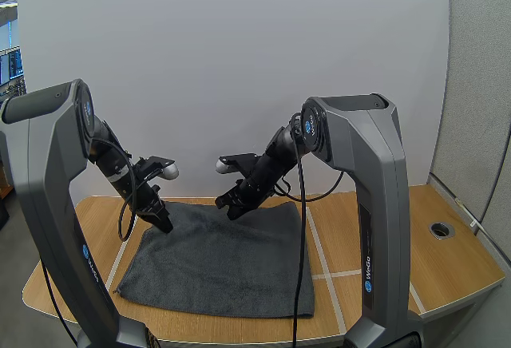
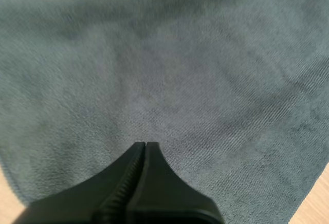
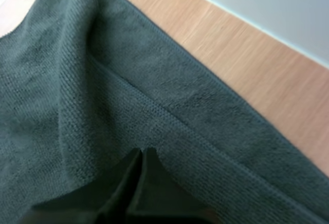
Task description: Fold the towel
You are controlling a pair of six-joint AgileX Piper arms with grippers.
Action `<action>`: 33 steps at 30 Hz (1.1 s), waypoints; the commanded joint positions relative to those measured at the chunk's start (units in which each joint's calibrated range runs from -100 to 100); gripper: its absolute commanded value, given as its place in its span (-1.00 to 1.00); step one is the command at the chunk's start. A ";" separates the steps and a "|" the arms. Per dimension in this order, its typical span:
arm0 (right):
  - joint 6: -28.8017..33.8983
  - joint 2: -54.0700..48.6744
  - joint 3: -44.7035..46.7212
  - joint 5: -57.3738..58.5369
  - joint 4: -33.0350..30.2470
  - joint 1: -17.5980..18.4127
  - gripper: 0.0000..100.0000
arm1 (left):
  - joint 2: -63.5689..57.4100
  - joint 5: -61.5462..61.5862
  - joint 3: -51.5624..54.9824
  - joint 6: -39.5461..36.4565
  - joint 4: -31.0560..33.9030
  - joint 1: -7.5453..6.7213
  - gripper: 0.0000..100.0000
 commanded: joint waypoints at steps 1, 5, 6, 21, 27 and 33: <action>-0.28 2.92 -1.31 -0.30 -0.64 1.42 -1.00 | 4.15 0.28 0.07 -0.10 1.32 -0.29 -1.00; -0.28 4.03 -1.31 -3.77 -1.64 1.75 -1.00 | 4.31 0.28 0.07 -0.10 2.19 -0.29 -1.00; -0.28 4.45 -1.31 -5.21 -1.64 1.75 -1.00 | 4.31 0.28 0.07 -0.10 2.65 -0.29 -1.00; 1.07 6.33 -1.41 -26.41 -5.70 1.52 -1.00 | 4.31 0.28 0.07 -0.59 4.57 -0.29 -1.00; 1.20 6.33 -1.41 -27.13 -6.04 1.35 -1.00 | 4.31 0.28 0.07 -0.80 5.89 -0.29 -1.00; 1.20 6.33 -1.41 -26.45 -4.70 1.35 -1.00 | 4.31 0.28 0.07 -3.09 9.97 -0.29 -1.00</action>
